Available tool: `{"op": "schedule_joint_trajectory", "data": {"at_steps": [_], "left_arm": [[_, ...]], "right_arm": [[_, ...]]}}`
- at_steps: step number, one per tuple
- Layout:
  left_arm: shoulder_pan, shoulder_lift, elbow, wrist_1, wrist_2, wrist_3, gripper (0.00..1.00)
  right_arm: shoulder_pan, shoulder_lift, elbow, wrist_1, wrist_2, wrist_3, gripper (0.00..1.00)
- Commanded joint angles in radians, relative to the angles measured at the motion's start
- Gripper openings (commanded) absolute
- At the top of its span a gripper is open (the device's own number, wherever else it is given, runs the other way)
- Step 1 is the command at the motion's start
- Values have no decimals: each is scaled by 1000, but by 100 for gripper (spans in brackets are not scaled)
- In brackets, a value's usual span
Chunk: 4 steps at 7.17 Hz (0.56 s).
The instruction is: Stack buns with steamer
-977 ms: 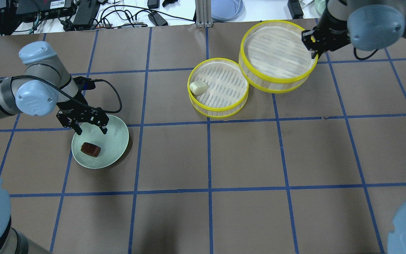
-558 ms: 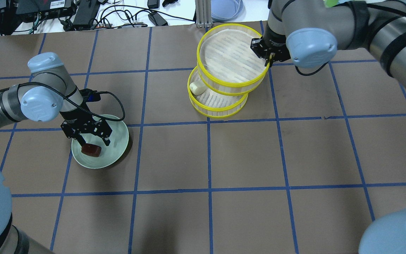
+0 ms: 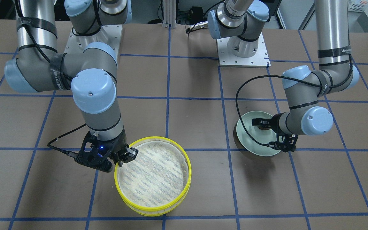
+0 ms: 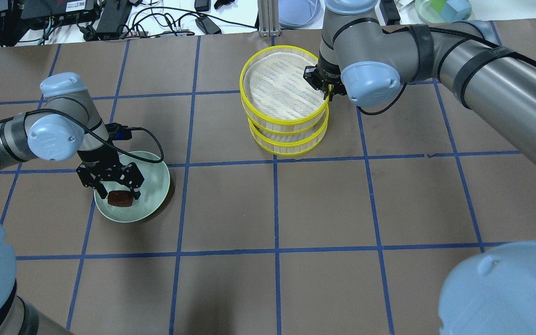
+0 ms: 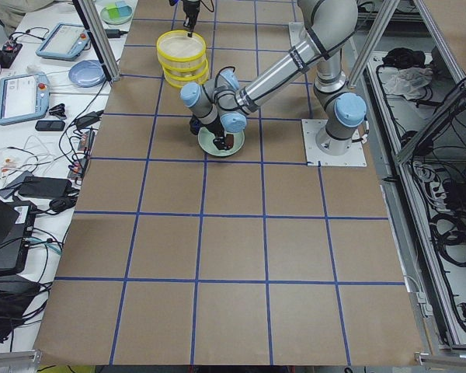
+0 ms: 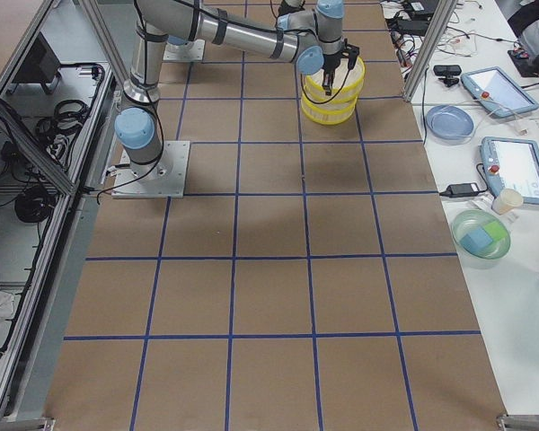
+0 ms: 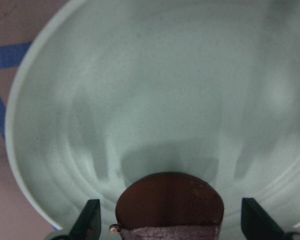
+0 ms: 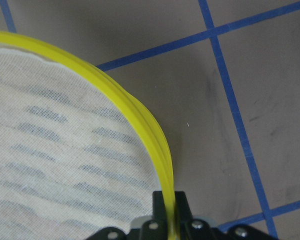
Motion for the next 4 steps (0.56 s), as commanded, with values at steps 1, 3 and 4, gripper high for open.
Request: {"op": "schedule_joint_trajectory", "data": {"at_steps": [1,3,4], "left_arm": [[0,-5,20,12,1,0,36],[0,-7,31,12,-2,-3,0],[0,-7,40,17,-5,-14,0]], "right_arm": [[0,11,0,1,-39,-2,0],[0,21,0,5,-33,18,0],[0,21,0,7,-32,17,0]]}}
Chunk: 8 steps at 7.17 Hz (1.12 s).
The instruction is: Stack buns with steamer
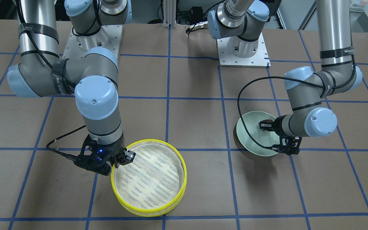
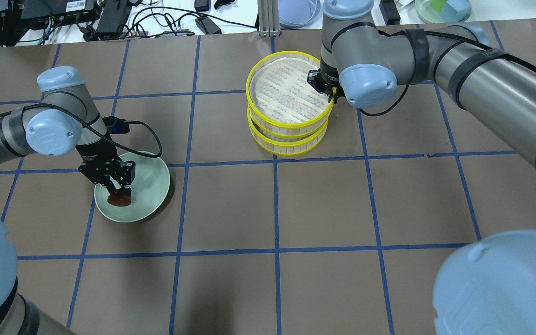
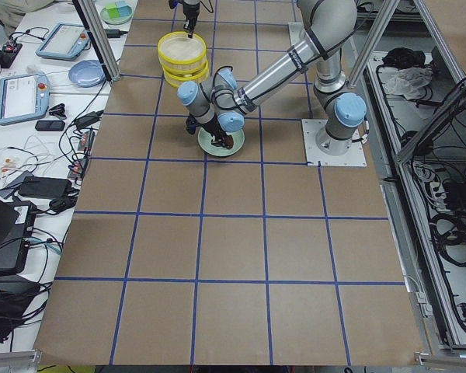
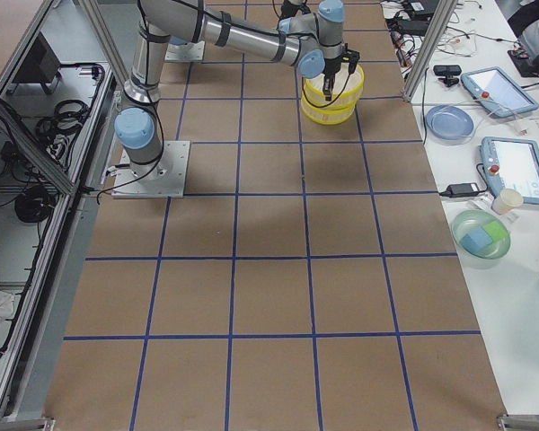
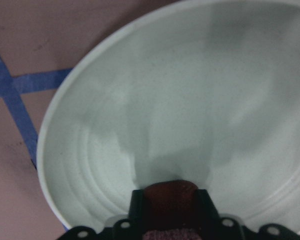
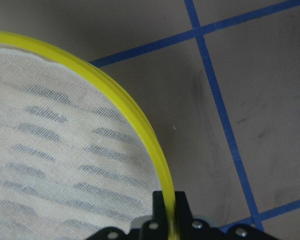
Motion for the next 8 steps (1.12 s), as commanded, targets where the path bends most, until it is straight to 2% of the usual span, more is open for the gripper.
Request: {"op": "schedule_joint_trajectory", "data": {"at_steps": [1,4,6,8], "left_arm": [[0,1,30,15,-5,-10,0],[0,1,118,23,-97,-96,0],[0,1,161,24,-102,-163,0],[0,3,198,32,-154,-217,0]], "right_arm": [[0,4,0,4,1,6,0],[0,16,12,4,1,3,0],[0,19,14,4,3,3,0],[0,18,14,2,33,17,0]]}}
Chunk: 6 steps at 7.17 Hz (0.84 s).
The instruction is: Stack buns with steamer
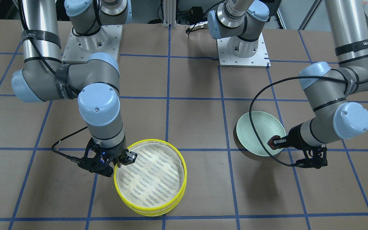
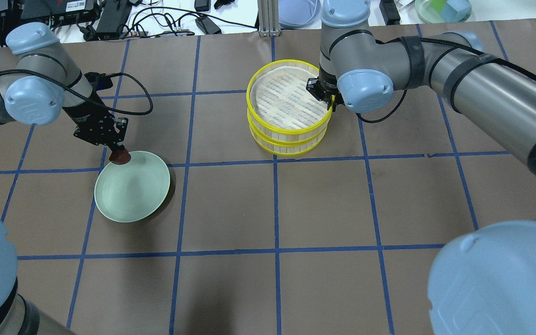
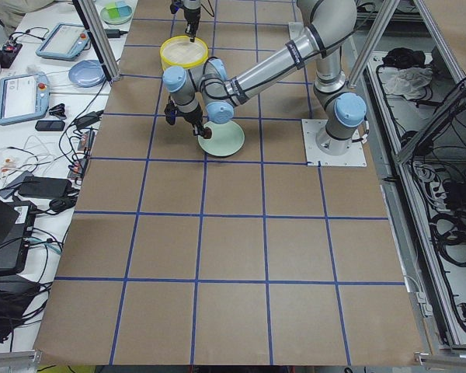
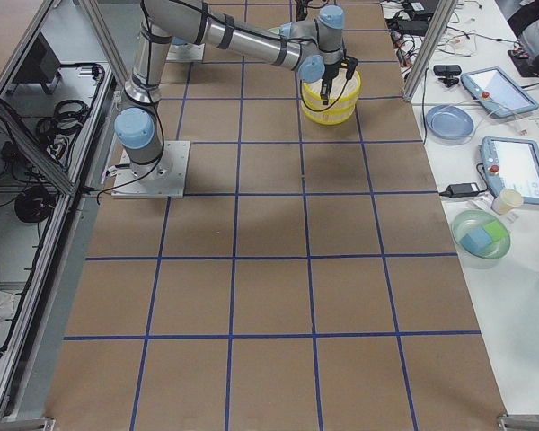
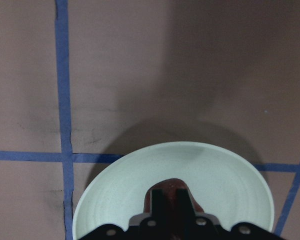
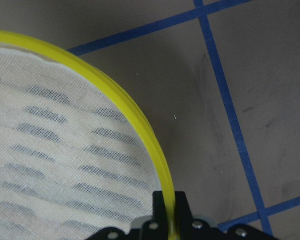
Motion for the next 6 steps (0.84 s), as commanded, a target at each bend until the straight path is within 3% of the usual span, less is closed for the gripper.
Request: {"op": "schedule_joint_trajectory", "data": {"at_steps": [1,4,5,6], "left_arm": [[0,-1,37,7,-27,-49,0],[0,-1,39,42,-27,-77,0],[0,-3,39,42,-27,-77,0],[0,-3,39,42,-26,-77,0]], "right_arm": [[0,-2,-1,2,13,29,0],[0,1,2,2,14,28,0],[0,1,5,0,13,18,9],[0,1,5,-1,13,21,37]]}}
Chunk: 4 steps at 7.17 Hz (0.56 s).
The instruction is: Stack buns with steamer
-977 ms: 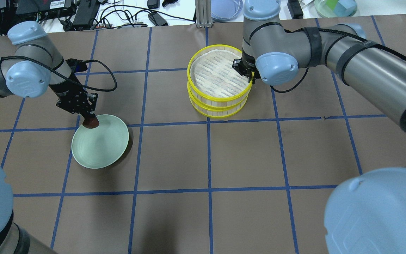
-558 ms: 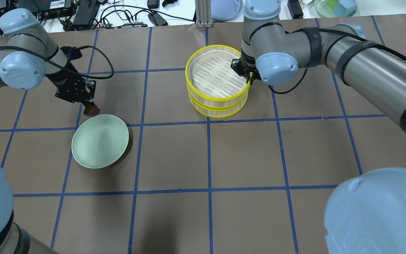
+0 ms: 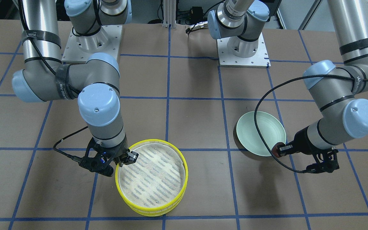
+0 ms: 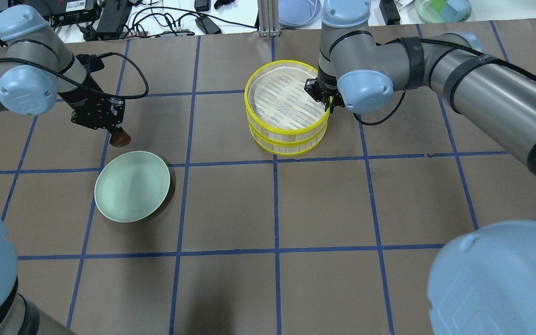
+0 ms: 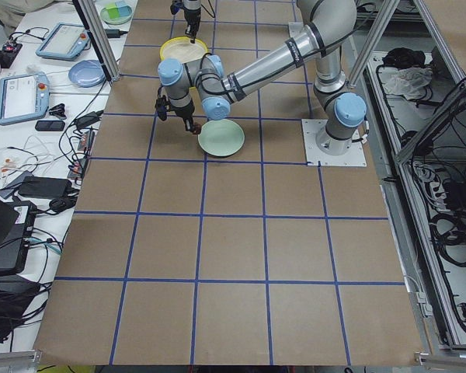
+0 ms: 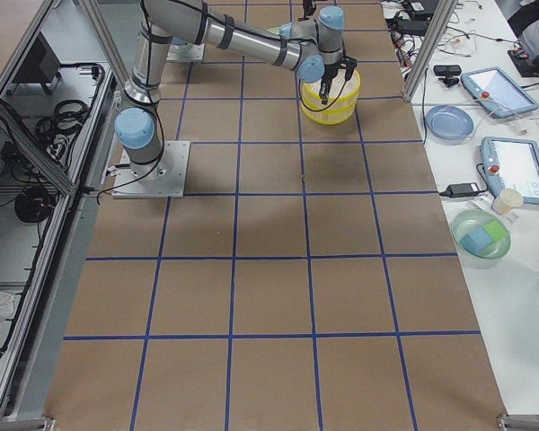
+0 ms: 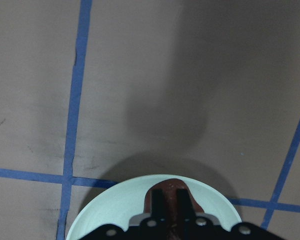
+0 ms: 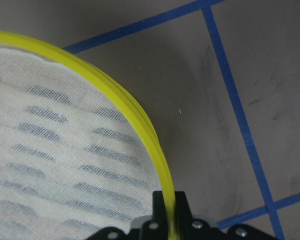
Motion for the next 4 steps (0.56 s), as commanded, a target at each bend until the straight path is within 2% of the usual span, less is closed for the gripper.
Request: {"op": "schedule_joint_trajectory", "data": {"at_steps": [1,2,4], "left_arm": [[0,-2,-2,2,4,-1,0],[2,-7,-3,2,7,-2,0],[0,-5,0,10,3,-72,0]], "right_arm": [[0,0,1,-2,-2,-4,43],[0,0,1,-2,-2,-4,53],[0,-7,1,-9,-1,-5,65]]}}
